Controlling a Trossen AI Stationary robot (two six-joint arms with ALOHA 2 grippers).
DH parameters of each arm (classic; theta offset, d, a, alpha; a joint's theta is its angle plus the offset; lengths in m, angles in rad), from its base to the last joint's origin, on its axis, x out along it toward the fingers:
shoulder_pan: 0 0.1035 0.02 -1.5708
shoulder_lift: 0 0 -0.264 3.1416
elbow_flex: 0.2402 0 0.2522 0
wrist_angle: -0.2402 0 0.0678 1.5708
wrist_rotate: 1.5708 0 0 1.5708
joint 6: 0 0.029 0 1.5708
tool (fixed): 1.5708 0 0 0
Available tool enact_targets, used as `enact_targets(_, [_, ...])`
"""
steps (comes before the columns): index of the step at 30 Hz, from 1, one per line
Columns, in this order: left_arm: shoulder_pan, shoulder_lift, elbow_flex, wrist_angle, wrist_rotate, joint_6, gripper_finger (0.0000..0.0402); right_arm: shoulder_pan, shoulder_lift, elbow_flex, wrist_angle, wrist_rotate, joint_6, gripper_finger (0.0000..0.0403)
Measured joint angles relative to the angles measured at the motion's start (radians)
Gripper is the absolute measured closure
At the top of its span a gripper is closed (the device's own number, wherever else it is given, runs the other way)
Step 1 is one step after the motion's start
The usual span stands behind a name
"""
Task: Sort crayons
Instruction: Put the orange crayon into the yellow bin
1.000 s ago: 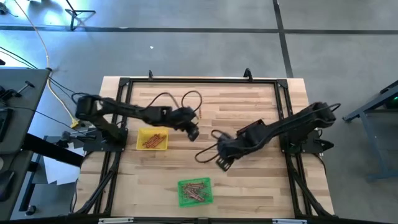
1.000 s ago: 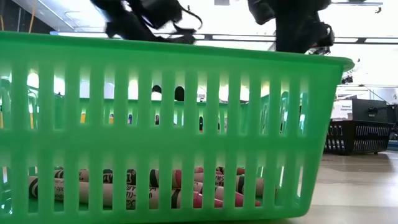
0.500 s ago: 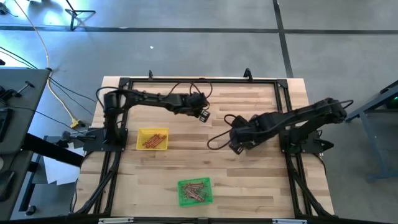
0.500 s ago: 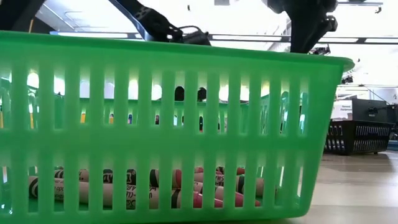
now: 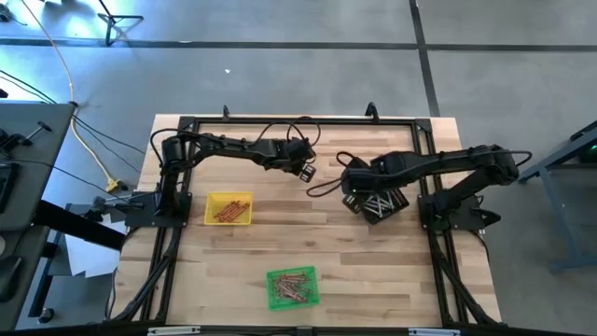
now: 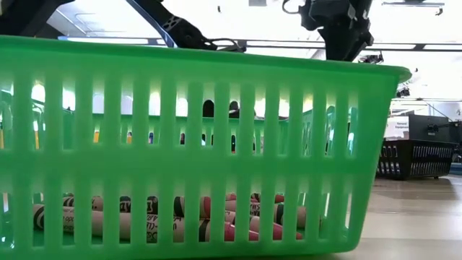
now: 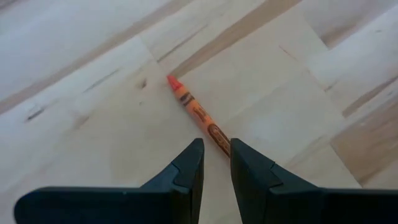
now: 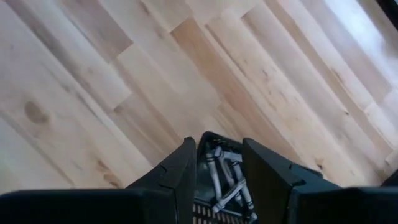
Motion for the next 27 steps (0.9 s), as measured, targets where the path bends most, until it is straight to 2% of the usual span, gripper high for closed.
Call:
enact_targets(6, [0.019,0.010,-0.001,0.000,0.011,0.033,0.0336,-0.044,0.000,0.000,0.001,-0.001,-0.034,0.0279])
enact_targets(10, [0.030,0.009,-0.001,0.006,0.065,0.038,0.0336,-0.063,0.000,0.000,0.001,-0.014,-0.037,0.0279])
enact_targets(16, [0.033,0.009,-0.001,0.042,0.137,0.133,0.0336,-0.066,0.000,0.000,0.001,-0.015,-0.045,0.0279])
enact_targets(27, [0.032,0.009,-0.001,0.066,0.101,0.133,0.0336,-0.066,0.000,0.000,0.001,-0.024,-0.034,0.0279])
